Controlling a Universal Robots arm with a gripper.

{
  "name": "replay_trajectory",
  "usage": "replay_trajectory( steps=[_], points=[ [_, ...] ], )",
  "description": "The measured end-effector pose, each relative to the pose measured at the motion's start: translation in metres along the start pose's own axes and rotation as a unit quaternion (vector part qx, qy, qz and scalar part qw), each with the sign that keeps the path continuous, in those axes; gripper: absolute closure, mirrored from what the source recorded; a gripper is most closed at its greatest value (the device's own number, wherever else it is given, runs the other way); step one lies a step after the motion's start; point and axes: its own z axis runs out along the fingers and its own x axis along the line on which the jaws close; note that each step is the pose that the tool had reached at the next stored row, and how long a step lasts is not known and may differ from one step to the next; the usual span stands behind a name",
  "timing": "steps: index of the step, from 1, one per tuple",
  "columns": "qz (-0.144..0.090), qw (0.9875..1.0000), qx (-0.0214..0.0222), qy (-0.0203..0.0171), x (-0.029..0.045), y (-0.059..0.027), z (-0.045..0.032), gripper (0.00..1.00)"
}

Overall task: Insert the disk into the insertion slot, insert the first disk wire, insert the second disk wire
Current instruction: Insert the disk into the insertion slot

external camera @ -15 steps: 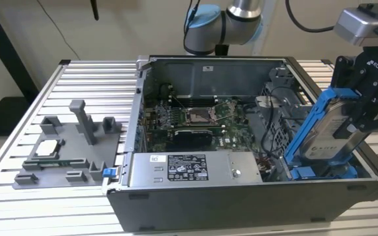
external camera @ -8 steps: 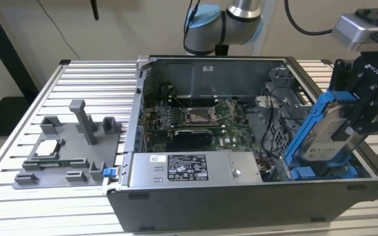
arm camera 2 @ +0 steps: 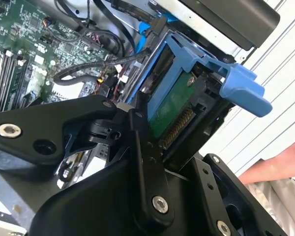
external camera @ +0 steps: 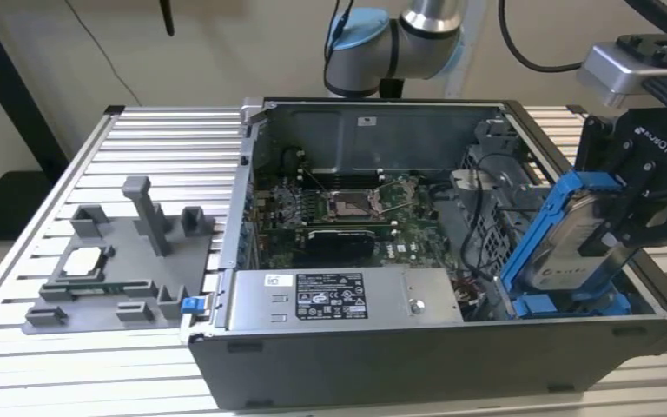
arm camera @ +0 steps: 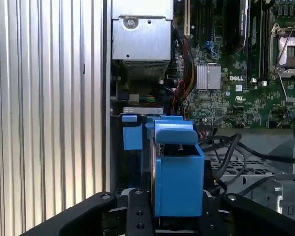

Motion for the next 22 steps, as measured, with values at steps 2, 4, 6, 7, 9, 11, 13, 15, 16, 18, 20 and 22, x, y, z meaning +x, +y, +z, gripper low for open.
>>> replay_trajectory(
  steps=[2,4,6,7,9,11,13,15,16,18,20,22],
  points=[
    [0.000,1.0000,0.0000,-0.0001,0.0001,-0.0002,0.0037,1.00],
    [0.000,1.0000,0.0000,-0.0001,0.0002,-0.0003,0.0073,1.00],
    [0.000,1.0000,0.0000,-0.0001,0.0003,-0.0005,0.0109,1.00],
    [0.000,1.0000,0.0000,-0.0001,0.0004,-0.0006,0.0126,1.00],
    [0.000,1.0000,0.0000,-0.0001,0.0004,-0.0007,0.0156,1.00],
    [0.000,1.0000,0.0000,-0.0001,0.0004,-0.0008,0.0172,1.00],
    [0.000,1.0000,0.0000,-0.0001,0.0005,-0.0007,0.0172,1.00],
    [0.000,1.0000,0.0000,-0.0002,0.0005,-0.0008,0.0173,1.00],
    [0.000,1.0000,0.0000,-0.0003,0.0005,-0.0007,0.0173,1.00],
    [0.000,1.0000,0.0000,-0.0003,0.0005,-0.0008,0.0173,1.00],
    [0.000,1.0000,0.0000,-0.0004,0.0004,-0.0008,0.0174,0.00],
    [0.000,1.0000,0.0000,-0.0004,0.0004,-0.0008,0.0174,0.00]
  ],
)
